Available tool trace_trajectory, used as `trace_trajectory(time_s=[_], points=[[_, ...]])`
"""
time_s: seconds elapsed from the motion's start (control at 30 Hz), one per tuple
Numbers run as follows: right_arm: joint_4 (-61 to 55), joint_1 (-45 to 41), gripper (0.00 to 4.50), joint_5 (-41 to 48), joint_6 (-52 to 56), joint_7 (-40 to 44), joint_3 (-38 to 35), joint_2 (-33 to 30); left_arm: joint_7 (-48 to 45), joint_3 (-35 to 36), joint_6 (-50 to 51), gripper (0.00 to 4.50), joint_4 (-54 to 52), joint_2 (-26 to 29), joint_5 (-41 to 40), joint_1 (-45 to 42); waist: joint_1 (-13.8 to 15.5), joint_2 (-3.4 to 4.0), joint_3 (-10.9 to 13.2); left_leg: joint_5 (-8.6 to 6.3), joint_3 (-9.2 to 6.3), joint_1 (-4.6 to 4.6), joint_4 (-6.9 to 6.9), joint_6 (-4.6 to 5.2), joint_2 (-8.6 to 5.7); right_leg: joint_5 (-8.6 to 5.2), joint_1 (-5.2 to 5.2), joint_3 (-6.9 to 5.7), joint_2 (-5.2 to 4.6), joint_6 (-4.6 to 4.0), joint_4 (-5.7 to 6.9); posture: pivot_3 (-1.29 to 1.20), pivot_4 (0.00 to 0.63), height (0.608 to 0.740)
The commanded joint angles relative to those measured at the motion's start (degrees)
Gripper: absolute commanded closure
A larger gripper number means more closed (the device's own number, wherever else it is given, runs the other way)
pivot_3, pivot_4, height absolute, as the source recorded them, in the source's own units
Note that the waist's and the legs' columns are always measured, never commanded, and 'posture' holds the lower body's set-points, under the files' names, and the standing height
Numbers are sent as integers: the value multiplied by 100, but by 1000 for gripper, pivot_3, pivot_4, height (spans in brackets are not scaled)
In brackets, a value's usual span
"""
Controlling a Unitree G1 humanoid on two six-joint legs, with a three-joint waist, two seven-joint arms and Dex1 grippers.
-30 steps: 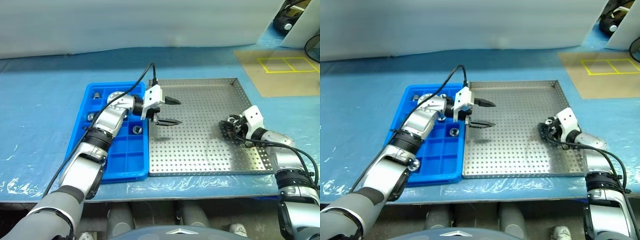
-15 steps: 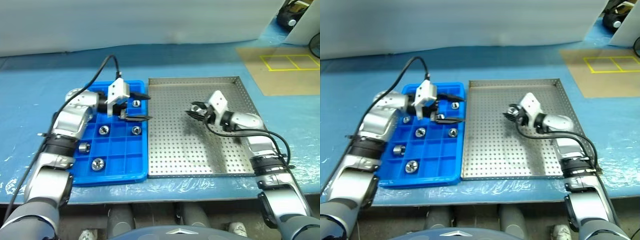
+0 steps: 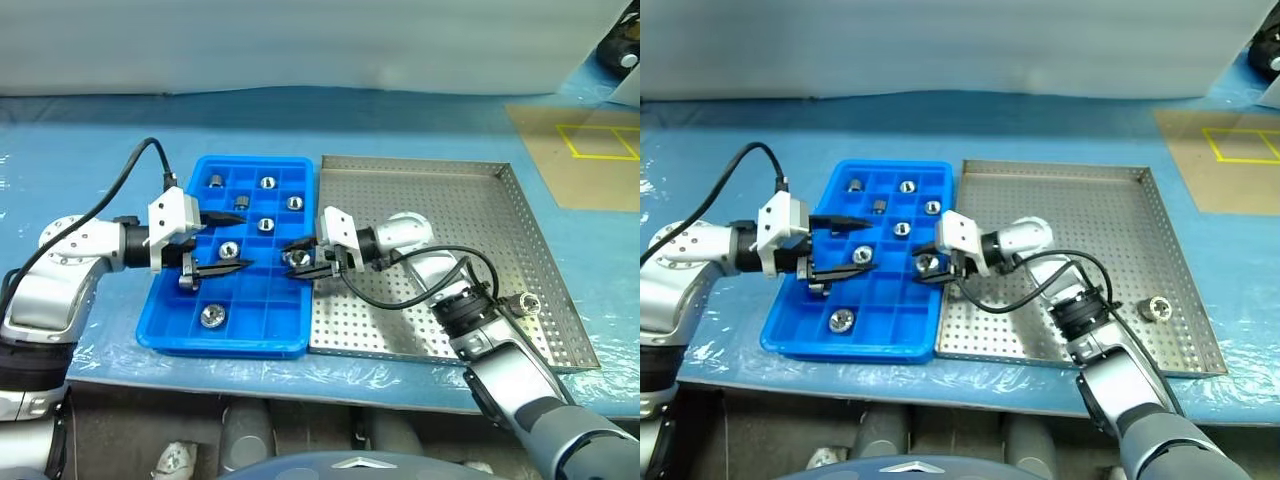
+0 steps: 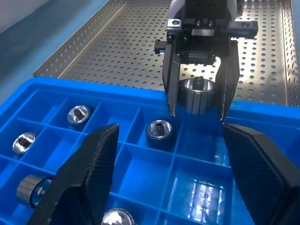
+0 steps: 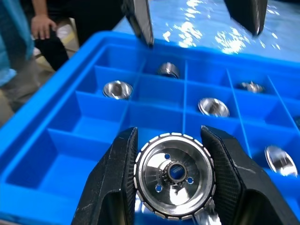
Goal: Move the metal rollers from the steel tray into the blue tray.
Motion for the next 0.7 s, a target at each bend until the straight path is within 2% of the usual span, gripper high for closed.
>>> trace_trajectory(time_s=[0.03,0.17,0.37,0.7], points=[[3,-53,2840,9,-372,260,189,101,248,418,189,809,-467,170,-203,273,21,0,0,0,-2,0,0,0,1,0,0,-1,1,0,1,243,150,740],[423,-167,2840,-76,-629,254,459,607,366,581,245,809,-642,308,-213,586,33,0,0,1,-9,0,0,-1,10,0,-1,-6,8,-1,4,276,150,740],[1671,-612,2840,-332,-1205,-127,361,1240,559,617,298,809,-831,348,-255,733,44,-1,0,4,-14,-3,0,-6,11,-2,-5,-8,9,-3,13,299,150,740],[2369,-696,2840,-501,-1685,-42,299,1250,731,646,346,809,-942,411,-304,828,157,-2,-1,14,-22,-3,5,-24,13,-5,-4,-15,10,-9,24,310,150,740]])
